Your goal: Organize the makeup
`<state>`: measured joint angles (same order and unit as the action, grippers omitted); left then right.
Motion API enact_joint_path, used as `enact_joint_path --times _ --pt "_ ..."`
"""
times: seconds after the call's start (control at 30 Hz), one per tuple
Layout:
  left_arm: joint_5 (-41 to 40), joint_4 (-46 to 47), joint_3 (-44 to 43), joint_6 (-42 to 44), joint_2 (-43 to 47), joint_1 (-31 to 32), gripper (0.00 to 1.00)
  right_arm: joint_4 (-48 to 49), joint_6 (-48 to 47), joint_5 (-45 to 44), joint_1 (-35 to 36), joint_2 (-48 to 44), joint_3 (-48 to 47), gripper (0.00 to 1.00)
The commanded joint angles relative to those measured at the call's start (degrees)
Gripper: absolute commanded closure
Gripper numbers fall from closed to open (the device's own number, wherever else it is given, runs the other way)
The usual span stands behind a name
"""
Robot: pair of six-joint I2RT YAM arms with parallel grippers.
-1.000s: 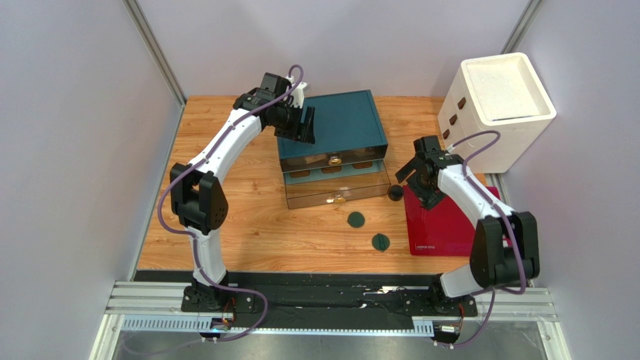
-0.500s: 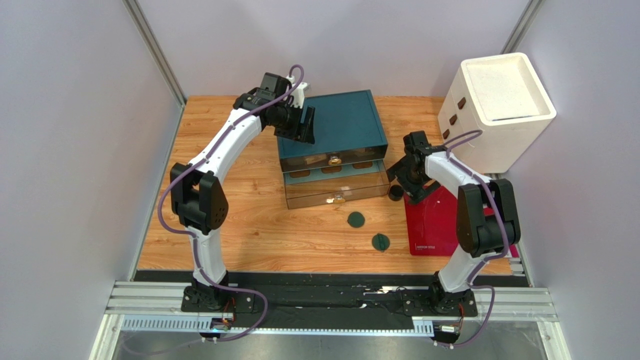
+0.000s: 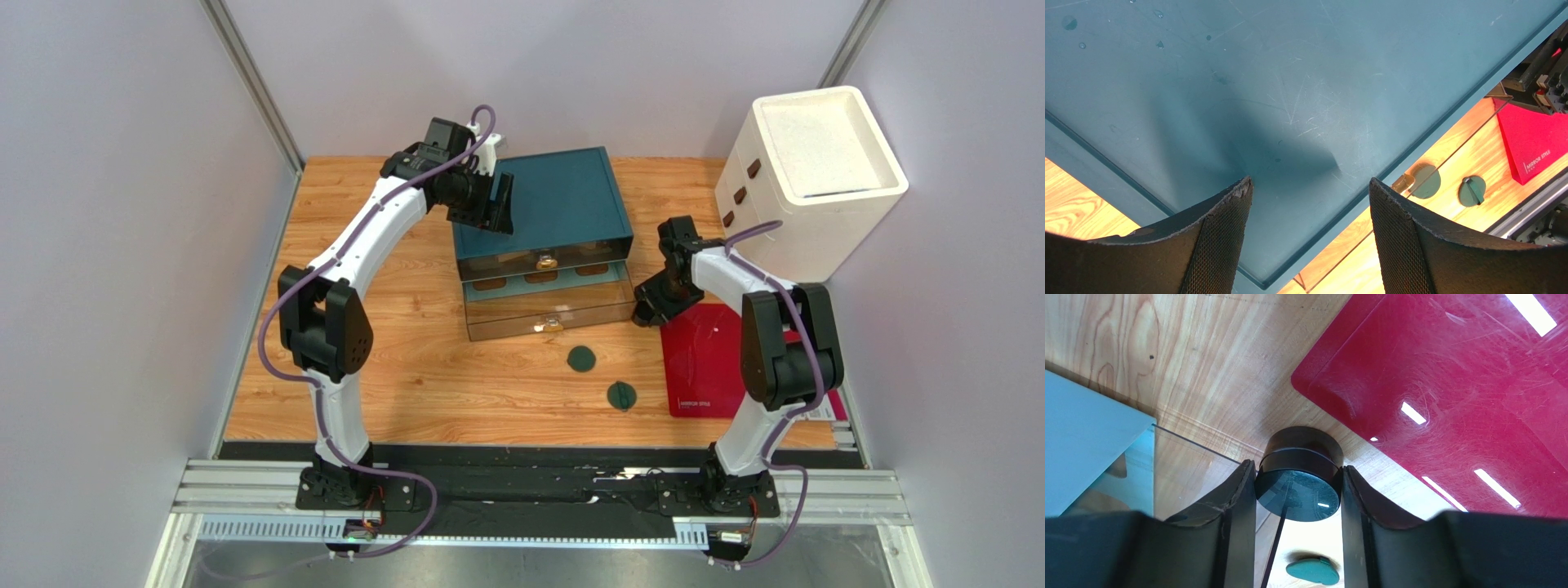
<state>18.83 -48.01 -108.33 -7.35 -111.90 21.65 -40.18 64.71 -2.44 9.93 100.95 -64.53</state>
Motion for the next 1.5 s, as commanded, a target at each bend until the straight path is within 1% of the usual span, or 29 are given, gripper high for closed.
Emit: enact_joint_path --times 0.0,0.13,0.3,0.4,0.57,0.63,0.83,1.03,1.07,1.13,1.17,1.23,1.27,1.33,1.37,1.43,1.47 --pt "-3.5 -6.2 0.8 0.7 -3.4 -0.9 0.24 -0.9 0.9 -1.4 0.3 -0.7 -0.1 1.00" --pt "-3.4 -6.1 0.7 0.5 -3.6 -0.9 0.24 -6.8 0.2 -7.3 0.4 -4.5 -2.6 1.00" --pt "-3.0 -6.0 0.8 0.3 -3.7 -0.9 0.24 -9.7 -3.4 -11.3 0.6 -8.4 -7.1 1.00" --pt "-2.8 -5.8 1.0 0.1 -3.8 -0.9 0.24 -9.9 -7.3 -11.7 0.9 -10.0 -10.2 1.00" --pt "-2.6 -5.7 1.3 -0.1 -3.8 -0.9 0.24 -11.5 -11.2 -12.0 4.3 -11.0 -15.4 1.00" --pt "-2.5 -5.6 1.6 -0.1 -3.7 -0.9 0.24 -12.4 -11.6 -11.9 6.5 -11.0 -16.5 1.00" --pt "-2.2 -5.3 1.9 -0.3 -3.8 -0.9 0.24 -9.7 -11.1 -8.9 11.6 -8.8 -15.7 1.00" --pt "-1.8 -5.3 2.3 -0.4 -3.6 -0.9 0.24 -6.8 -11.5 -6.9 14.1 -4.8 -17.6 0.99" --pt "-1.8 -5.1 2.6 -0.5 -3.5 -0.9 0.24 -6.4 -12.1 -6.4 14.1 -3.6 -18.1 0.98" --pt "-1.7 -5.1 2.6 -0.4 -3.3 -0.9 0.24 -6.4 -13.5 -5.3 14.1 -2.3 -19.8 0.92" --pt "-1.8 -4.9 2.9 -0.5 -3.2 -0.9 0.24 -6.4 -13.9 -5.0 14.1 -1.3 -20.3 0.83" --pt "-1.6 -4.8 3.0 -0.6 -3.1 -0.9 0.24 -6.0 -14.6 -3.8 14.1 -0.5 -21.0 0.74" --pt "-1.6 -4.8 3.0 -0.7 -3.1 -0.9 0.24 -5.6 -14.5 -3.5 14.0 -0.2 -21.0 0.66" --pt "-1.2 -4.8 3.0 -0.6 -3.2 -0.9 0.24 -5.0 -14.0 -2.1 14.1 0.0 -21.0 0.64" --pt "-0.8 -4.8 3.0 -0.5 -3.2 -0.9 0.24 -4.6 -13.8 -1.8 14.1 0.1 -20.9 0.59" --pt "-0.6 -4.9 3.0 -0.1 -3.2 -0.9 0.24 -4.4 -13.3 -1.3 14.0 0.0 -20.3 0.59" --pt "-0.6 -5.2 3.0 0.0 -3.2 -0.9 0.24 -4.1 -13.3 -1.2 14.1 0.0 -20.1 0.42"
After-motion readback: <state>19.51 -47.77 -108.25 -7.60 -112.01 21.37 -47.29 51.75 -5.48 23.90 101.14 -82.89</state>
